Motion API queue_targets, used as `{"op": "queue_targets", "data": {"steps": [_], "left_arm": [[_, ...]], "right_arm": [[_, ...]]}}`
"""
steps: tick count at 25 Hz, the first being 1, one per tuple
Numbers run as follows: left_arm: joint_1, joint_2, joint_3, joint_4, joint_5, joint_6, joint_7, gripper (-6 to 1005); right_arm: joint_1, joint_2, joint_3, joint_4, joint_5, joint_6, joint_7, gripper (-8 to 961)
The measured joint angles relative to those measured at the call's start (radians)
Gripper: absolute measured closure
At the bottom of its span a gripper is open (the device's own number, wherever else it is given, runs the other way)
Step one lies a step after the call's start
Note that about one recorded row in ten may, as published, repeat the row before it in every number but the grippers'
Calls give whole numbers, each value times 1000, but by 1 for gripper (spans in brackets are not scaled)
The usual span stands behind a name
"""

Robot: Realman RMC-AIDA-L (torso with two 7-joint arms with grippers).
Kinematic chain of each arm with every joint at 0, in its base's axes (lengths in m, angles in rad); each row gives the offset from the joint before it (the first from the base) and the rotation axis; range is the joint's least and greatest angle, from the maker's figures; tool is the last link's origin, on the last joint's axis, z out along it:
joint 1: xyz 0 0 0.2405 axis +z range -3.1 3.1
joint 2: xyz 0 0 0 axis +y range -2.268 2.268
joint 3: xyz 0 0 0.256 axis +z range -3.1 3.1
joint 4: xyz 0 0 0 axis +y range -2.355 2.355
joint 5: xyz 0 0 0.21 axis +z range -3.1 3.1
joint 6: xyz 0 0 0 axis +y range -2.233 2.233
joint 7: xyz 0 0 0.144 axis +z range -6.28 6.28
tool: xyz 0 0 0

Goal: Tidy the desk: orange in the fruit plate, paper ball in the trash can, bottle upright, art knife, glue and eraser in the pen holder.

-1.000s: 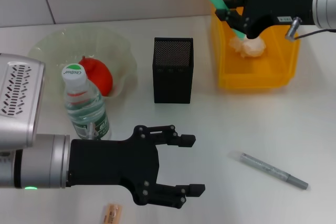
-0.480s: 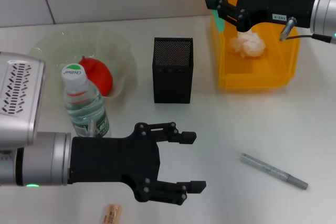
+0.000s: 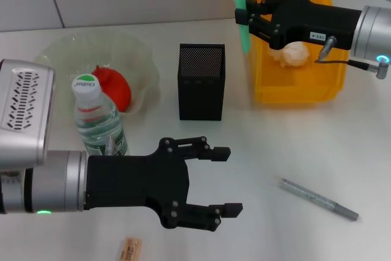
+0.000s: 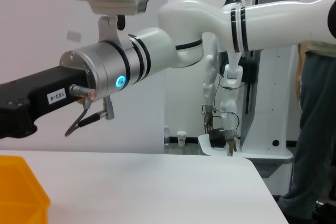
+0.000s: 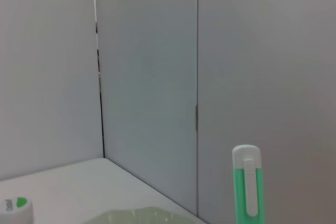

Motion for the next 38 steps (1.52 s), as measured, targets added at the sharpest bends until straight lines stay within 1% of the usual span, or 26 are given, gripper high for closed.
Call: {"op": "queue_targets", "data": {"steps": [1, 2, 6, 11, 15, 16, 17, 22, 32, 38], "left_arm": [[0, 0, 0, 0, 0, 0, 0, 185], [0, 0, 0, -1, -1, 0, 2, 185], [-1, 0, 1, -11, -6, 0, 16, 185], [-3, 0, 1, -24, -8, -1, 21, 185], [-6, 0, 1, -31, -9, -2, 33, 185], [-6, 0, 1, -31, -9, -2, 33, 185], [-9, 0, 1, -33, -9, -3, 33, 186], [-14, 0, 1, -38, -10, -5, 33, 186], [-17, 0, 1, -39, -10, -9, 33, 185], [-20, 0, 1, -43, -10, -9, 40, 185]], "right_arm": [[0, 0, 0, 0, 0, 0, 0, 756], [18, -3, 12, 35, 9, -11, -14, 756], [39, -6, 21, 66, 14, -21, -31, 754], [65, -3, 24, 86, 17, -23, -36, 752], [106, -5, 31, 141, 17, -16, -54, 750], [106, -5, 31, 141, 17, -16, -54, 749], [122, -6, 34, 168, 18, -11, -69, 749], [155, -6, 35, 215, 18, 12, -94, 747], [193, -1, 36, 298, 18, 39, -147, 742], [197, 0, 36, 310, 18, 49, -160, 739]]}}
